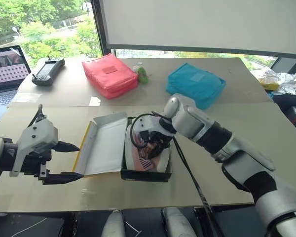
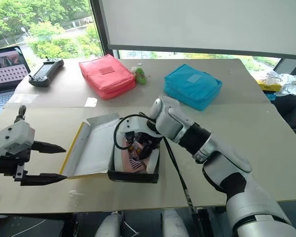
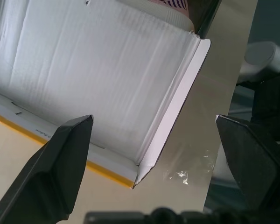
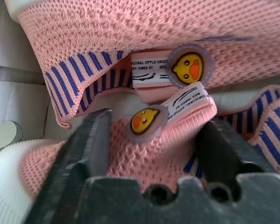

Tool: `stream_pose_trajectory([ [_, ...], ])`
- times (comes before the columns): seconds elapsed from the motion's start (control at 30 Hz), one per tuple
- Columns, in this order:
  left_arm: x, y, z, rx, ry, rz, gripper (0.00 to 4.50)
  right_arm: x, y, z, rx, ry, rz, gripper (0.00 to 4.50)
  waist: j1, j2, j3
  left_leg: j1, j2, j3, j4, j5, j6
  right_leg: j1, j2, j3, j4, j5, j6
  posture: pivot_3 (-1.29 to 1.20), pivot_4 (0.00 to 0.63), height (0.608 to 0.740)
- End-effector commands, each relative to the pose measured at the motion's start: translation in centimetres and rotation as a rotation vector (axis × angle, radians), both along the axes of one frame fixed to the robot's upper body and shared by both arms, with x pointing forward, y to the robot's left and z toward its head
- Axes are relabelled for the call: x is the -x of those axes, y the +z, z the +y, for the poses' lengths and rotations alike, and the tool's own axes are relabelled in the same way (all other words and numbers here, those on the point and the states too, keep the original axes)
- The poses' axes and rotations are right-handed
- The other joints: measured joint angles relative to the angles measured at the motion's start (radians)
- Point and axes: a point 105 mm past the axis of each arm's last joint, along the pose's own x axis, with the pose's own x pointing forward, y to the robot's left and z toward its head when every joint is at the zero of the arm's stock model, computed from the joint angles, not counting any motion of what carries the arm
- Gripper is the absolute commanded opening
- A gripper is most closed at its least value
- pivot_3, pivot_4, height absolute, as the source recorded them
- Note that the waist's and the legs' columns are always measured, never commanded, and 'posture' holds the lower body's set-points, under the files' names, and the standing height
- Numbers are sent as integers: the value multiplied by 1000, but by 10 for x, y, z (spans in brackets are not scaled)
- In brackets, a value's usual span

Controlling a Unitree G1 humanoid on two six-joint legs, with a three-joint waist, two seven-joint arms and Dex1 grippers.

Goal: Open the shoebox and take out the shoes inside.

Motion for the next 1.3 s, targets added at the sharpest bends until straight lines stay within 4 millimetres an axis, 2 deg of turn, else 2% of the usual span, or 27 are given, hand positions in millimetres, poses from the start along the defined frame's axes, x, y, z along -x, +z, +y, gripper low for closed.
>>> stream_pose_trajectory([
  [0.03, 1, 7, -1, -7, -5, -37, 4500, -2, 3, 0, -2, 5, -12, 1497, -1, 0, 0, 0, 0, 0, 0, 0, 0, 0, 0, 0, 0, 0, 0, 0, 150, 740],
  [0.17, 0, 8, -1, -7, -7, -40, 4500, -4, 6, 3, -15, 1, -19, 242, -3, 0, 0, 0, 0, 0, 0, 0, 0, 0, 0, 0, 0, 0, 0, 0, 150, 740],
  [0.2, -1, 8, -1, -8, -7, -41, 4500, -4, 8, 3, -19, 5, -24, 43, -3, 0, 0, 0, 0, 0, 0, 0, 0, 0, 0, 0, 0, 1, 0, 0, 150, 740],
  [0.33, -2, 7, -1, -14, -9, -41, 4500, -3, 21, 5, -33, 29, -52, 43, -3, 0, 0, 0, 0, 0, 0, 0, 0, 0, 0, 0, 0, 1, -1, 0, 150, 740],
  [0.6, -11, 8, -3, -15, -36, -52, 4500, -15, 54, 2, -75, 29, -229, 43, -3, 0, 0, 0, 0, 0, 0, 0, 0, -1, 1, 0, 0, 1, -1, 0, 150, 740],
  [0.73, -16, 6, -6, -14, -59, -53, 4500, -6, 80, 4, -133, 50, -259, 43, -2, 0, 0, -1, 1, 0, -1, 0, 0, -2, 1, 0, 0, 1, -1, 0, 150, 740],
  [0.87, -20, 7, -7, -17, -69, -57, 4500, 0, 91, 6, -168, 54, -260, 43, -4, 0, 0, -4, 1, 0, -1, 0, 0, -5, 1, 0, 0, 1, -1, 0, 150, 740],
  [0.97, -23, 8, -7, -17, -77, -62, 4500, 9, 94, 11, -232, 47, -188, 43, -3, 0, 0, -4, 1, 0, -1, 0, 0, -5, 1, 0, 0, 1, -1, 0, 150, 740],
  [1.07, -24, 9, -7, -19, -83, -61, 4500, 19, 84, 12, -272, 82, -108, 43, -3, 0, 0, -4, 1, 0, -1, 0, 0, -5, 1, 0, 0, 1, -1, 0, 150, 740],
  [1.2, -24, 9, -6, -21, -82, -58, 4500, 17, 71, 11, -305, 67, -81, 43, -3, 0, 0, -5, 1, 0, -1, 0, 0, -5, 1, 0, 0, 1, -1, 0, 150, 740],
  [1.3, -22, 10, -5, -26, -80, -55, 4500, 23, 66, 13, -374, 38, 41, 43, -3, 0, 0, -5, 1, 0, 0, 0, 0, -5, 1, 0, 1, 1, -1, 0, 150, 740],
])
